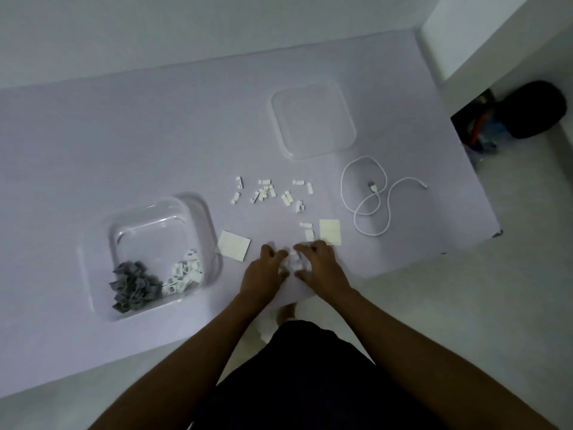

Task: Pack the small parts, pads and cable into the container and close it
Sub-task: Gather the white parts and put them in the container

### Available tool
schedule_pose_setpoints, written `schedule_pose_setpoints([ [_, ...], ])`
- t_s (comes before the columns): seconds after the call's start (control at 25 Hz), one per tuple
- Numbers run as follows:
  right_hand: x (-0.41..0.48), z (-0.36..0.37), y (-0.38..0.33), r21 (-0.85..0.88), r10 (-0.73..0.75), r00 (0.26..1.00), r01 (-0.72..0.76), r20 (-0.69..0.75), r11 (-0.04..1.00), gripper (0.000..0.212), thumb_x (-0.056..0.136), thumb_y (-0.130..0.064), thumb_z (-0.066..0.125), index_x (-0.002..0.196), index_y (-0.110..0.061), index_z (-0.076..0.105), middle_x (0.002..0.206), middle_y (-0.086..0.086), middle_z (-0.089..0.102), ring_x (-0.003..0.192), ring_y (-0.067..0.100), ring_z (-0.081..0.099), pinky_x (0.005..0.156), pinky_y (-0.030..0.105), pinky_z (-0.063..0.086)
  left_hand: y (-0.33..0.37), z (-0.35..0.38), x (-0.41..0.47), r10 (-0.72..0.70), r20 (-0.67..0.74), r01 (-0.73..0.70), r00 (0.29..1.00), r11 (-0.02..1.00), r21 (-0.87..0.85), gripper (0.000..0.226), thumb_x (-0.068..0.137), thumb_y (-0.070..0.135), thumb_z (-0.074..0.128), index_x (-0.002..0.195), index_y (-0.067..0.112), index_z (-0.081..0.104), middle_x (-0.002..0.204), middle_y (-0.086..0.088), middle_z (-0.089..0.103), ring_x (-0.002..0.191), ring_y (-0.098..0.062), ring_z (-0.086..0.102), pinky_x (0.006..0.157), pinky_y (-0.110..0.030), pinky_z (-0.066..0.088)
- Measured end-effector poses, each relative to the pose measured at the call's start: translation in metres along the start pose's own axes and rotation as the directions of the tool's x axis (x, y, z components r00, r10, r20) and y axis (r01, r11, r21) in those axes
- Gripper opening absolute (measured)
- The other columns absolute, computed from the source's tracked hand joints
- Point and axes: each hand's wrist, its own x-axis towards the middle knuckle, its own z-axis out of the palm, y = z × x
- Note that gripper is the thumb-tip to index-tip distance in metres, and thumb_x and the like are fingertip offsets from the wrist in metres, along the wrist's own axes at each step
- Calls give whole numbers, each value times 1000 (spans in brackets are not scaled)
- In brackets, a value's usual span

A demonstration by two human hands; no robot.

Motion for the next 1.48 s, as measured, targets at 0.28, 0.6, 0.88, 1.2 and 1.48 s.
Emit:
schedule_pose_setpoints([
  [0.28,12,-2,14,42,-52,997,49,57,998,54,85,-16,73,136,-18,55,127,9,53,116,25,52,101,33,45,7,1,8,-138,-153,138,979,990,-9,35,95,21,53,129,10,50,118,-14,59,93,-30,64,72,-32,48],
  [0.6,27,-8,13,82,-99,992,93,74,992,59,88,-13,65,143,-23,48,135,10,53,124,26,50,107,41,44,11,-3,13,-376,-191,317,907,907,-278,21,92,19,59,108,10,48,94,-6,63,82,-26,63,65,-28,44],
  [0.88,34,-9,11,-17,-162,983,164,91,986,37,85,-12,69,120,-22,62,120,3,52,108,21,54,89,33,51,-1,-1,18,-341,-167,219,925,837,-501,35,93,10,58,128,11,56,106,-5,65,91,-19,61,85,-29,49],
  [1.2,36,-14,9,87,-111,991,105,72,991,29,87,-4,65,112,-17,59,107,4,55,88,19,58,74,27,48,4,-23,14,-164,374,298,913,-358,-885,29,77,-4,34,88,6,59,77,-13,52,63,-23,51,52,-27,44],
  [1.48,43,-11,4,74,-31,996,25,85,997,52,87,-15,70,136,-18,50,128,10,54,109,26,58,93,38,51,0,-31,18,-75,384,309,921,-460,-832,25,89,35,50,82,13,60,72,-4,49,50,-13,39,40,-20,28],
])
